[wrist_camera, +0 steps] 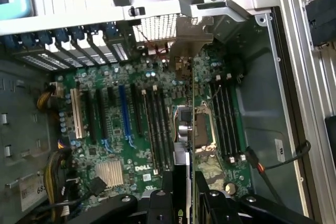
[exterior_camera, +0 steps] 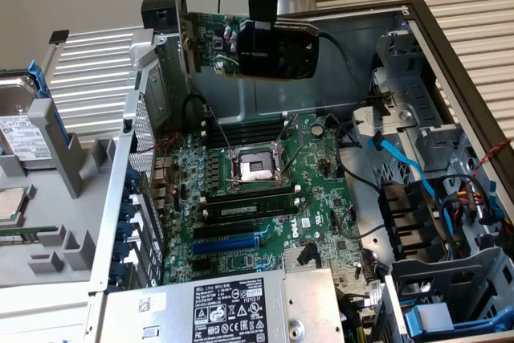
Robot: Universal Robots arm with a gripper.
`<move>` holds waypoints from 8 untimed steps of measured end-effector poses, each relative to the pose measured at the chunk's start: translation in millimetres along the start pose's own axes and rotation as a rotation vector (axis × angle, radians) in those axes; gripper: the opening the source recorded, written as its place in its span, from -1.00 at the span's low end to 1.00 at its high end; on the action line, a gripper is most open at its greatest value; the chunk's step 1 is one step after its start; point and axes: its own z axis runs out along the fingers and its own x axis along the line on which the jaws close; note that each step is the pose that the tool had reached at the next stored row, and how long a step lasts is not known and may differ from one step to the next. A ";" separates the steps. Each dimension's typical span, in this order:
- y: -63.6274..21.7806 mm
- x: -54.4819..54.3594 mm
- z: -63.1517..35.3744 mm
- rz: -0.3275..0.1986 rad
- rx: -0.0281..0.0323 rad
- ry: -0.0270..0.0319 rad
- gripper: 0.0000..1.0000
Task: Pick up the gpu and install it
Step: 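Insert the gpu into the slot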
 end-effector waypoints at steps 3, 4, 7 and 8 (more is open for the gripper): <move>-0.3 1.6 1.4 -0.033 0.0043 0.0017 -0.47; -0.5 2.4 2.0 -0.041 0.0041 0.0023 -0.47; -1.2 5.7 3.9 -0.062 0.0028 0.0039 -0.47; -1.4 7.0 4.5 -0.068 0.0024 0.0045 -0.47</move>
